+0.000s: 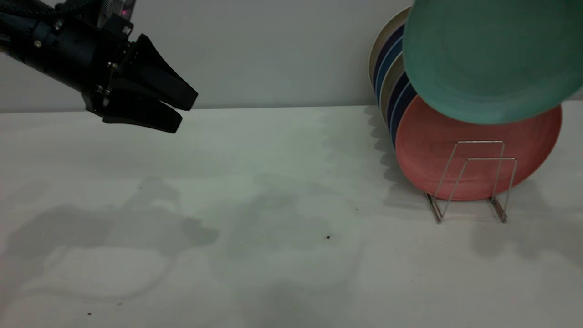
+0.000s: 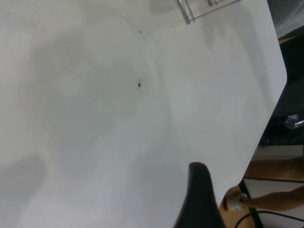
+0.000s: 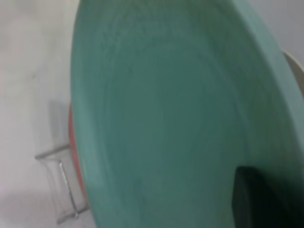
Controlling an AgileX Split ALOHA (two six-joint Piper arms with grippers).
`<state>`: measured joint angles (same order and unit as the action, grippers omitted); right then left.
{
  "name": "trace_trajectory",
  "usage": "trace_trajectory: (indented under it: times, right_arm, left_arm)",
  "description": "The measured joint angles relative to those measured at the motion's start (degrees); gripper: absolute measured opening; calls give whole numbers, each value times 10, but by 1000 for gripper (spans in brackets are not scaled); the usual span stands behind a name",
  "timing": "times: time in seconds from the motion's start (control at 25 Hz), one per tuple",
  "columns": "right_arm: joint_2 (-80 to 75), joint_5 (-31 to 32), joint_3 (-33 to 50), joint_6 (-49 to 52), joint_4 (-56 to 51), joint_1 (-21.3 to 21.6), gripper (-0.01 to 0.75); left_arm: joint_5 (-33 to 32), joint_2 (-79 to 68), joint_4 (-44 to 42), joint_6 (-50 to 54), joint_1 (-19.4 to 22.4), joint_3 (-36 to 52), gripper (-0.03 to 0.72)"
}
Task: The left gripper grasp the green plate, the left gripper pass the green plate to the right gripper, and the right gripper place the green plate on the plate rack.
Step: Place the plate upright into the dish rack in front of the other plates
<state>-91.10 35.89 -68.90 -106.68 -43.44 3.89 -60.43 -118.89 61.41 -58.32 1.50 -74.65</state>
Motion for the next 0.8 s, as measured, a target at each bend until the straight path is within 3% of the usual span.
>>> trace_trajectory:
  times: [0.12,0.8]
  right_arm:
    - [7,-35,30,-22,-24,0,79]
    - [-48,-49,37,-58,-56,0,79]
  left_arm:
    - [3,0,0,0,0,0,588]
    - [5,0,0,-1,0,0,588]
